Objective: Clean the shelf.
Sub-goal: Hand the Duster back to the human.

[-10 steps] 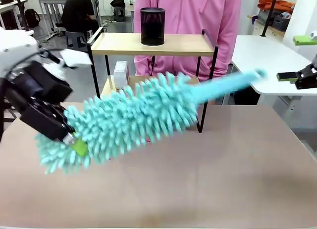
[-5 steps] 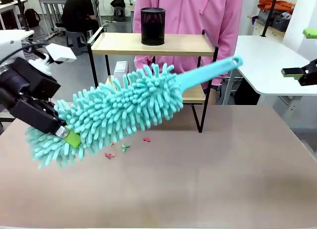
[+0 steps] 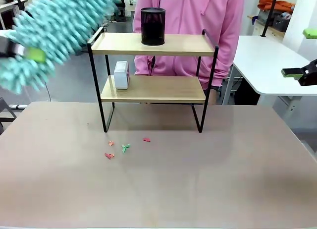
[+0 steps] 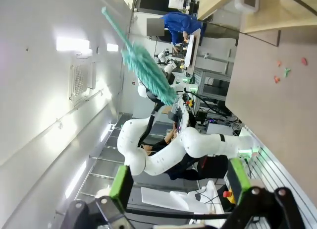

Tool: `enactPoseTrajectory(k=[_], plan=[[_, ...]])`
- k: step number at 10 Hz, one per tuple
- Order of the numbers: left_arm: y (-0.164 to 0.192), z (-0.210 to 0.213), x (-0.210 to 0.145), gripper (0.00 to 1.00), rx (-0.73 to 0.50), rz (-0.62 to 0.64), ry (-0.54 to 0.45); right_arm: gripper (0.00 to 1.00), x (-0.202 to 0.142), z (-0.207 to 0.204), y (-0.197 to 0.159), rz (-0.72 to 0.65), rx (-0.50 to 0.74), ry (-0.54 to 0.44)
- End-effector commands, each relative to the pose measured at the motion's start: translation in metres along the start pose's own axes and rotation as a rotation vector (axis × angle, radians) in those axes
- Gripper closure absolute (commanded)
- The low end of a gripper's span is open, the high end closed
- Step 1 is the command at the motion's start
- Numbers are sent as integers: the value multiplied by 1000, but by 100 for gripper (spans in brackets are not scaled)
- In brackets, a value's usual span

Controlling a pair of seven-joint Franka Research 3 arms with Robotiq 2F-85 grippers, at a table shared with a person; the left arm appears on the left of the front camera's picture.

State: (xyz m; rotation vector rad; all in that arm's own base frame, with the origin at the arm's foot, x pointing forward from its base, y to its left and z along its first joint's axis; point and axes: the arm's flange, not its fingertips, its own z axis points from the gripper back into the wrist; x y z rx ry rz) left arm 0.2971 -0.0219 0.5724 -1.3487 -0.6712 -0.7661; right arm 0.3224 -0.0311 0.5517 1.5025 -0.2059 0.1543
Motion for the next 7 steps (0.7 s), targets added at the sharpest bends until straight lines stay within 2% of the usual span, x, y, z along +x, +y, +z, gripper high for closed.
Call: enactPoseTrajectory(k=[1, 2, 3, 5, 7], plan=[[1, 34, -20, 85, 139, 84, -225, 0, 2, 2, 2, 22, 15, 3], [15, 61, -32, 85, 215, 208, -330, 0, 2, 2, 2, 22, 15, 3], [30, 74, -45, 85, 210, 365, -340, 0, 2, 2, 2, 22, 15, 3], [69, 78, -65, 85, 279, 638, -301, 0, 2, 2, 2, 22, 15, 3], [94, 79, -72, 85, 321, 796, -320, 0, 2, 2, 2, 22, 15, 3]])
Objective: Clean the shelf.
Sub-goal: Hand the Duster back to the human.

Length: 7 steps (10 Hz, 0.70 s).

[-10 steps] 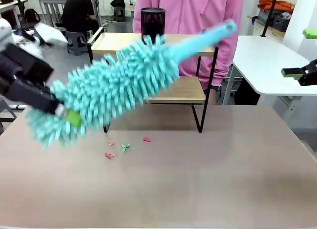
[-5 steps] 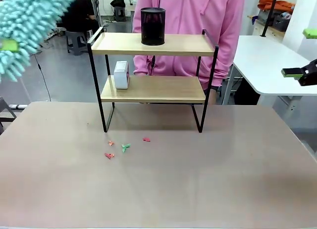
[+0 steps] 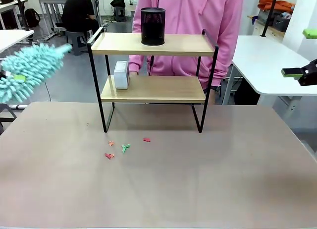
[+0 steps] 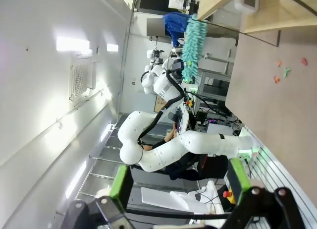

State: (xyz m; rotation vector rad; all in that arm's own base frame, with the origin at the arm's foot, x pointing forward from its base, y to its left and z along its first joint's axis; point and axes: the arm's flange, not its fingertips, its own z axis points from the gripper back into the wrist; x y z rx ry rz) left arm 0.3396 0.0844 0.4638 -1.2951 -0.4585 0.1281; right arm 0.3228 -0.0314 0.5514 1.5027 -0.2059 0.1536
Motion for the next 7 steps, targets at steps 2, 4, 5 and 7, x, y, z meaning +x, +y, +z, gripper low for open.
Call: enactPoseTrajectory(k=[2, 4, 5, 7], plan=[[-15, 10, -4, 85, -32, -92, -5, 0, 2, 2, 3, 23, 15, 4], [-15, 10, -4, 85, -32, -92, -5, 0, 2, 2, 3, 23, 15, 4], [-15, 10, -4, 85, -32, -92, -5, 0, 2, 2, 3, 23, 15, 4], [-15, 10, -4, 85, -32, -92, -5, 0, 2, 2, 3, 23, 15, 4]])
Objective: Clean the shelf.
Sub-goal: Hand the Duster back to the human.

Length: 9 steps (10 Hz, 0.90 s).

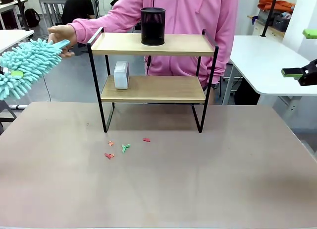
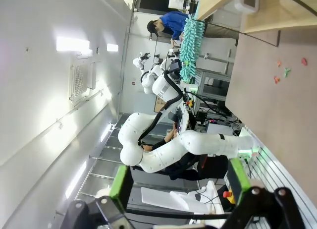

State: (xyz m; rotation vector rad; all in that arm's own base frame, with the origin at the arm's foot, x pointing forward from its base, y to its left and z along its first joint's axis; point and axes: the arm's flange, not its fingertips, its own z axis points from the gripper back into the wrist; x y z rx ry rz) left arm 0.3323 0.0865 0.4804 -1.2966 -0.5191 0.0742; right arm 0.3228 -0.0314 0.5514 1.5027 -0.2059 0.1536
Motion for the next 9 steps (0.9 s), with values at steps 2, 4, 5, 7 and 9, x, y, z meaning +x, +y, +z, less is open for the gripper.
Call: enactPoseTrajectory(k=[2, 4, 5, 7, 9], plan=[[1, 2, -2, 85, -13, -21, 10, 0, 2, 2, 3, 23, 15, 4], [1, 2, -2, 85, -13, -21, 10, 0, 2, 2, 3, 23, 15, 4], [1, 2, -2, 85, -13, -21, 10, 0, 2, 2, 3, 23, 15, 4], [1, 2, -2, 85, -13, -21, 10, 0, 2, 2, 3, 23, 15, 4], [-2, -2, -2, 28, -7, -9, 33, 0, 2, 2, 3, 23, 15, 4]])
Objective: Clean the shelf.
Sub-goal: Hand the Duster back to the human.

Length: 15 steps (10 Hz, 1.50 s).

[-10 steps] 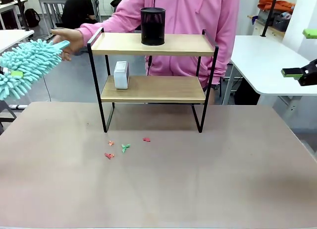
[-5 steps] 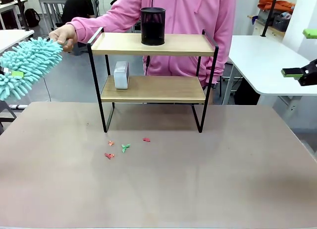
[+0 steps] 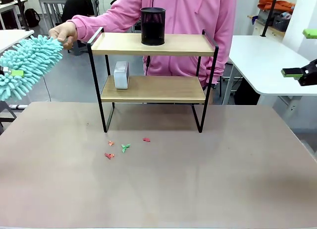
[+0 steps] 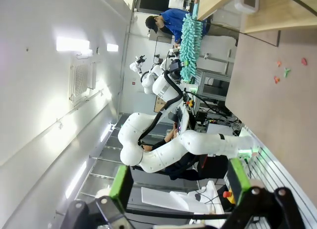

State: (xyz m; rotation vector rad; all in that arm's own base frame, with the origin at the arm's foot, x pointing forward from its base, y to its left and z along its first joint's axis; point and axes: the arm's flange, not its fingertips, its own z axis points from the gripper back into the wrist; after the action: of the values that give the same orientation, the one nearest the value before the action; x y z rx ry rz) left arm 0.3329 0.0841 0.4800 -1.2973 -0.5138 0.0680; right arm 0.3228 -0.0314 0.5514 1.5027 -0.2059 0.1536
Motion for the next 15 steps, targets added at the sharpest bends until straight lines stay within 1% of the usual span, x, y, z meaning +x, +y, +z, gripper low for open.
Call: enactPoseTrajectory(k=[1, 2, 5, 6, 8, 10, 11, 12, 13, 14, 15], plan=[[-2, 1, -1, 14, -2, -5, -1, 0, 2, 2, 3, 23, 15, 4], [-3, 2, -1, 0, -4, -3, -5, 0, 2, 2, 3, 23, 15, 4], [-9, 12, -5, 0, -14, -15, -10, 0, 2, 2, 3, 23, 15, 4], [-13, 17, -9, 0, -43, -13, -6, 0, 2, 2, 3, 23, 15, 4], [-16, 21, -14, 0, -73, -15, 17, 0, 2, 2, 3, 23, 15, 4], [-22, 10, -23, 0, -118, 13, 75, 0, 0, 0, 0, 0, 0, 0], [-23, -7, -29, 0, -133, 31, 112, 0, 3, 2, -5, -17, -57, -73], [-22, -30, -38, 0, -144, 38, 159, 0, 3, -27, -28, -35, -20, 6], [-19, -53, -45, 0, -145, 46, 194, 0, 0, -65, -57, -71, 15, 53], [-15, -76, -55, 0, -161, 71, 235, 0, -7, -104, -84, -96, -6, 93], [-9, -97, -65, 0, -147, 98, 291, 0, -9, -131, -93, -94, 30, 185]])
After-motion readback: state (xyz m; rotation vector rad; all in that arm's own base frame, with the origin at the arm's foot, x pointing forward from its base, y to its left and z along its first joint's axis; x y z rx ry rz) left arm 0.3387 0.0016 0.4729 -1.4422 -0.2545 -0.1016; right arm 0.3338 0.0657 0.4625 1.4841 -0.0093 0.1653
